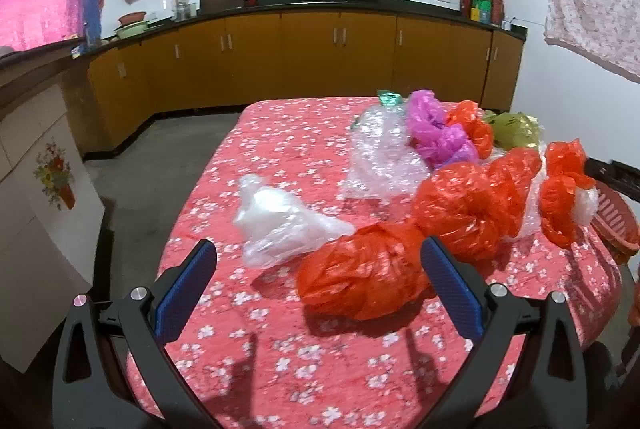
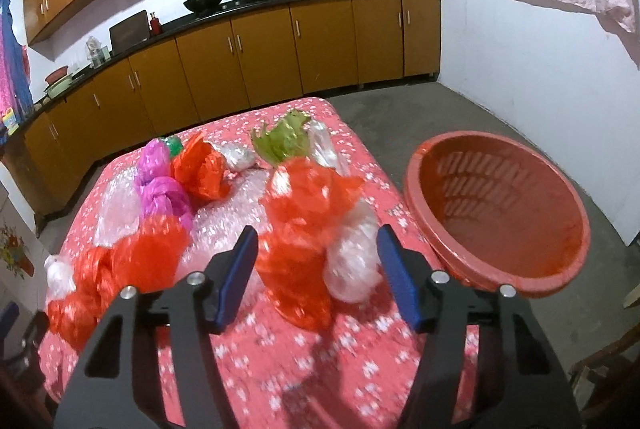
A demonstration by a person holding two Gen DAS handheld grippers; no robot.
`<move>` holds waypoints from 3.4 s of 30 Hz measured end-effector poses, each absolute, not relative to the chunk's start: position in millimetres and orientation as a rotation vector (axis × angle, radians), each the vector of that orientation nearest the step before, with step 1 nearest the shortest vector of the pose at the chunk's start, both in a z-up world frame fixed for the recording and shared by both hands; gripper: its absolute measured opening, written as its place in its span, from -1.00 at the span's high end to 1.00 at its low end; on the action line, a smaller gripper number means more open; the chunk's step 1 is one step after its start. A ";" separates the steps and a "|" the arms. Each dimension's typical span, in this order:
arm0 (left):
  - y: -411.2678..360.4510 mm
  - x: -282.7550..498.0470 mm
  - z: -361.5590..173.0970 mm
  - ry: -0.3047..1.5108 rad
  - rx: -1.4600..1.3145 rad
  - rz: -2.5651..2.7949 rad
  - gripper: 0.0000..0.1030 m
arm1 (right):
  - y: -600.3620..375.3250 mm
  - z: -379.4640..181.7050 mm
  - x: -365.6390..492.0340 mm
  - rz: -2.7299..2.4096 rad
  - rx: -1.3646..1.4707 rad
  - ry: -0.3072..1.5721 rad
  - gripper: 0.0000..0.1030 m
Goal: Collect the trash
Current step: 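Grasp a red plastic bag with the right gripper while the left tool approaches, then grasp a second red bag with the left gripper while the right holds its bag, then carry both red bags to the orange basket and release them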
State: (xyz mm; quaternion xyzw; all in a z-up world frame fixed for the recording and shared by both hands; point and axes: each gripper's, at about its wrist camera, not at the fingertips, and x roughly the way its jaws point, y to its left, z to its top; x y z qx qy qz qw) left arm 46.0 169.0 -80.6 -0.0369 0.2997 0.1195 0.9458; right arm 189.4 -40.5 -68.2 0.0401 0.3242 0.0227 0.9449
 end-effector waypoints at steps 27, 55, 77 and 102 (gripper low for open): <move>119.3 111.1 -82.2 0.686 -0.082 0.023 -0.50 | -38.4 -58.7 197.9 0.142 0.106 0.629 0.75; 120.5 97.5 -27.5 0.543 -0.084 -0.009 0.78 | -50.7 -21.7 169.3 0.198 0.132 0.537 0.75; 35.2 146.2 4.0 0.481 -0.067 -0.176 0.78 | -150.9 4.5 166.5 0.030 0.193 0.452 0.75; -129.6 234.0 -39.7 0.628 0.008 -0.458 0.78 | -293.8 -44.1 216.2 -0.252 0.302 0.503 0.75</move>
